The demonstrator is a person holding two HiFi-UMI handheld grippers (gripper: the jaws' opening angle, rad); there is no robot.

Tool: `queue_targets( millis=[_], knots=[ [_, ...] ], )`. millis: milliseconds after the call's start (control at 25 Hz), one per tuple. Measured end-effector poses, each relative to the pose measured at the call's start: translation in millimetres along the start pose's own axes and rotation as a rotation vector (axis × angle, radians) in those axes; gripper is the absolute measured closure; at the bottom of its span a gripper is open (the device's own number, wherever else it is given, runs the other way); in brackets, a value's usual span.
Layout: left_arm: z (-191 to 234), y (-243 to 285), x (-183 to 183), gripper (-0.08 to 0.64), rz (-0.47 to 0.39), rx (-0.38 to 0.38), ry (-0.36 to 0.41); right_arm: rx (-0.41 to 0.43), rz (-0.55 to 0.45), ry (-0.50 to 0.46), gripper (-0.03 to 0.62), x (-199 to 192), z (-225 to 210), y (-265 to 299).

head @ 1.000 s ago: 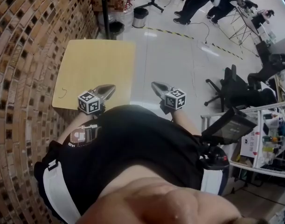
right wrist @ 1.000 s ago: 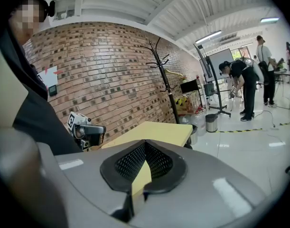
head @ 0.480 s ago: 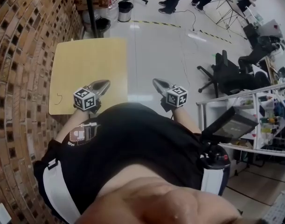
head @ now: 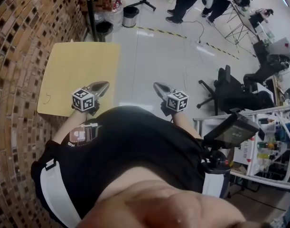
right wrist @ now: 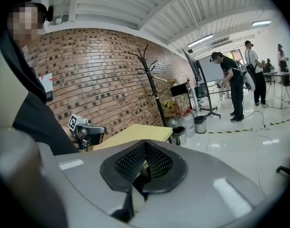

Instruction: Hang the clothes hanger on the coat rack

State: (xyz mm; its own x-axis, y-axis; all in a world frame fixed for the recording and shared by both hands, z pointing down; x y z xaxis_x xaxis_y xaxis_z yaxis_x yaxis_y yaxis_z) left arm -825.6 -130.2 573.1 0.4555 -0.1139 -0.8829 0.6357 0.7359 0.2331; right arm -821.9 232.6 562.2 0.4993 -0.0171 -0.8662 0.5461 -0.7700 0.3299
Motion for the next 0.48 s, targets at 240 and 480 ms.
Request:
queue_targets(
  millis=[240,480],
  knots=[
    [-65.3,101.0,-1.0,0.558,-0.027,-0.012,-0.031,0.021,0.043,-0.061,0.578,17.6,-77.9,-65.0],
    [-110.9,177.6,1.0,0.558,0.001,-0.067,-0.009,-0.003,0.039,-0.049,0.578,25.5,-137.6,-112.9]
  ],
)
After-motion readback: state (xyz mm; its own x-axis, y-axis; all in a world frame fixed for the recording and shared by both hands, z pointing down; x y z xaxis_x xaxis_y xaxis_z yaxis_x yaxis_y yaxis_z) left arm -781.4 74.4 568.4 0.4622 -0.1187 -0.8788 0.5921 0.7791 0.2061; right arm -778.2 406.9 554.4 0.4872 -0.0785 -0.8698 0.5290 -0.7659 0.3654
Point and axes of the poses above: the fingertips, and each gripper's own axes: y forward along the fingers, z to its left, x out of its top, the point moved 8 cm from there along -y, backward along the fingers, and after that the axes turned 6 degrees about x, right-handed, at the moved point
